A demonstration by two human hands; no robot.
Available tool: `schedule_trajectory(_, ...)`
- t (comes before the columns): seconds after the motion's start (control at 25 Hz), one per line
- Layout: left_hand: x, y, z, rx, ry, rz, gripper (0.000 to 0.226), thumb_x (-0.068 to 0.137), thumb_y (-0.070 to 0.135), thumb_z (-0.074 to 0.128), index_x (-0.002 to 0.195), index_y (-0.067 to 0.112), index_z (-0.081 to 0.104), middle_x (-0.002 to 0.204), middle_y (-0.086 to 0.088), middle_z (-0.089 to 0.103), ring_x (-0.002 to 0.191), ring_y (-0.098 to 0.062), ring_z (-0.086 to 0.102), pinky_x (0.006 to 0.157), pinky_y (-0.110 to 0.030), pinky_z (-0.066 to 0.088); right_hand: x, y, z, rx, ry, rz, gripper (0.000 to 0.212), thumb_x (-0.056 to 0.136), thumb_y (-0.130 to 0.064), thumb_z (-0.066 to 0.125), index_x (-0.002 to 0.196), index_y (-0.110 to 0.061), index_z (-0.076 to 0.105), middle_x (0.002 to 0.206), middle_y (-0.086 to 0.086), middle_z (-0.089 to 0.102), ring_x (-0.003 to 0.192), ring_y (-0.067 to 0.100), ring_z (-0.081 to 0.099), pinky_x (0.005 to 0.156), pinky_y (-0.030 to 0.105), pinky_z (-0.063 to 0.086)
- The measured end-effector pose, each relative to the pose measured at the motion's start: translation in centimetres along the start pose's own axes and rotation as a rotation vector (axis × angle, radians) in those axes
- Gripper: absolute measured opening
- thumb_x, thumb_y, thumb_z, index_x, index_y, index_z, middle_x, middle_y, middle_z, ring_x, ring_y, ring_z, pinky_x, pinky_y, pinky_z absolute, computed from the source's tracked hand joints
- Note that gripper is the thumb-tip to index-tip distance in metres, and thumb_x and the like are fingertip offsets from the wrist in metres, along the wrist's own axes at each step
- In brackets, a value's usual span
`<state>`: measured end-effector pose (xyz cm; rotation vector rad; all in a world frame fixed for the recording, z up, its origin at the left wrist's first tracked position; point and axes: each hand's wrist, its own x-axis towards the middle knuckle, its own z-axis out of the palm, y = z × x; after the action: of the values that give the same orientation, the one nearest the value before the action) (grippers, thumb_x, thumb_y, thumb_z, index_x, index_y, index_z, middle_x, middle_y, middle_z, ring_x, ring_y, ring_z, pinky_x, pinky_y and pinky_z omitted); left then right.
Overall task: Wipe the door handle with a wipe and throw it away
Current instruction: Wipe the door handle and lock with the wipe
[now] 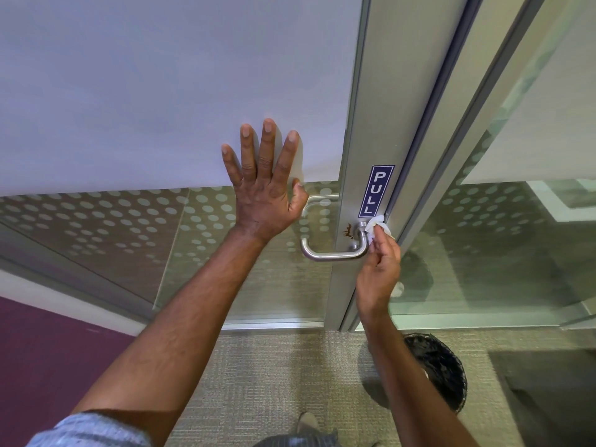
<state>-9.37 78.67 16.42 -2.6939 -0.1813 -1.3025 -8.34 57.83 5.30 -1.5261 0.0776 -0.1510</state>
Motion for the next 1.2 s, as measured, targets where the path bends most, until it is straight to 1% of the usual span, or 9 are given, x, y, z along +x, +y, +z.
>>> schedule_trajectory(0.12, 0.0, 0.0, 0.1, 0.001, 0.003, 0.003, 0.115, 0.081, 0.035, 0.065, 0.164, 0.032, -0.015, 0.168, 0.005, -0.033, 0.156, -0.025, -0.032, 0.124, -0.057, -0.018, 0.2, 0.7, 0.2, -0.031, -0.066, -0.040, 0.053, 0.097, 0.026, 0.039, 0.146, 0.007, 0.049, 0.136, 0.013, 0.043, 0.132, 0.016, 0.051, 0.124, 0.032, 0.034)
schedule_trajectory(0.24, 0.0, 0.1, 0.2, 0.009, 0.023, 0.004, 0.116, 0.080, 0.034, 0.066, 0.164, 0.032, -0.014, 0.169, 0.005, -0.032, 0.157, -0.025, -0.030, 0.124, -0.057, -0.018, -0.1, 1.9, -0.2, -0.184, -0.078, -0.101, 0.057, 0.095, 0.026, 0.037, 0.147, 0.006, 0.050, 0.140, 0.014, 0.048, 0.135, 0.012, 0.048, 0.122, 0.019, 0.031)
schedule_trajectory(0.32, 0.0, 0.0, 0.4, 0.006, 0.032, 0.008, 0.116, 0.080, 0.033, 0.066, 0.164, 0.031, -0.013, 0.170, 0.005, -0.031, 0.157, -0.026, -0.030, 0.124, -0.057, -0.018, -0.4, 2.7, -0.4, -0.202, -0.081, -0.042, 0.055, 0.098, 0.022, 0.037, 0.147, 0.003, 0.051, 0.145, 0.015, 0.050, 0.138, 0.014, 0.049, 0.118, 0.009, 0.028)
schedule_trajectory(0.44, 0.0, 0.0, 0.4, 0.012, 0.030, 0.008, 0.116, 0.080, 0.034, 0.066, 0.164, 0.032, -0.013, 0.170, 0.005, -0.031, 0.157, -0.026, -0.030, 0.124, -0.057, -0.018, -0.2, 3.4, -0.4, -0.194, -0.099, 0.038, 0.052, 0.099, 0.019, 0.038, 0.144, 0.001, 0.057, 0.143, 0.014, 0.055, 0.136, 0.018, 0.052, 0.117, 0.009, 0.030)
schedule_trajectory(0.6, 0.0, 0.0, 0.4, 0.017, 0.029, 0.006, 0.115, 0.080, 0.035, 0.065, 0.164, 0.032, -0.013, 0.169, 0.005, -0.031, 0.157, -0.026, -0.030, 0.124, -0.057, -0.018, 0.6, 2.3, -0.4, -0.076, -0.061, 0.157, 0.048, 0.102, 0.011, 0.043, 0.141, -0.009, 0.061, 0.139, -0.002, 0.061, 0.134, 0.011, 0.056, 0.120, 0.029, 0.039)
schedule_trajectory(0.8, 0.0, -0.1, 0.5, 0.014, 0.030, 0.003, 0.115, 0.080, 0.035, 0.065, 0.164, 0.032, -0.013, 0.169, 0.005, -0.031, 0.157, -0.026, -0.030, 0.125, -0.057, -0.018, 1.0, 0.7, -0.3, -0.106, -0.058, -0.039, 0.046, 0.101, 0.011, 0.048, 0.142, -0.006, 0.061, 0.137, -0.001, 0.056, 0.121, -0.019, 0.053, 0.114, 0.012, 0.038)
schedule_trajectory(0.92, 0.0, -0.1, 0.5, 0.007, 0.030, 0.003, 0.115, 0.080, 0.035, 0.065, 0.164, 0.032, -0.013, 0.169, 0.005, -0.031, 0.157, -0.026, -0.030, 0.125, -0.057, -0.018, 0.5, 1.3, -0.3, -0.106, -0.038, -0.005, 0.053, 0.099, 0.017, 0.043, 0.145, -0.007, 0.057, 0.139, -0.002, 0.054, 0.121, -0.021, 0.051, 0.118, 0.016, 0.035)
schedule_trajectory(1.08, 0.0, 0.0, 0.3, 0.009, 0.018, 0.004, 0.115, 0.080, 0.035, 0.065, 0.164, 0.032, -0.014, 0.169, 0.005, -0.032, 0.157, -0.026, -0.031, 0.124, -0.057, -0.018, -0.3, 2.0, 0.6, 0.100, 0.003, 0.226, 0.054, 0.101, 0.010, 0.039, 0.148, -0.012, 0.055, 0.143, -0.008, 0.061, 0.126, -0.008, 0.057, 0.120, 0.026, 0.038)
schedule_trajectory(1.2, 0.0, 0.0, 0.2, 0.011, 0.009, 0.002, 0.116, 0.080, 0.035, 0.065, 0.164, 0.033, -0.016, 0.168, 0.006, -0.033, 0.156, -0.025, -0.032, 0.124, -0.057, -0.018, -0.1, 1.7, 1.3, 0.466, 0.040, 0.407, 0.055, 0.098, 0.012, 0.041, 0.146, -0.007, 0.057, 0.128, 0.000, 0.074, 0.122, 0.012, 0.068, 0.113, 0.027, 0.047)
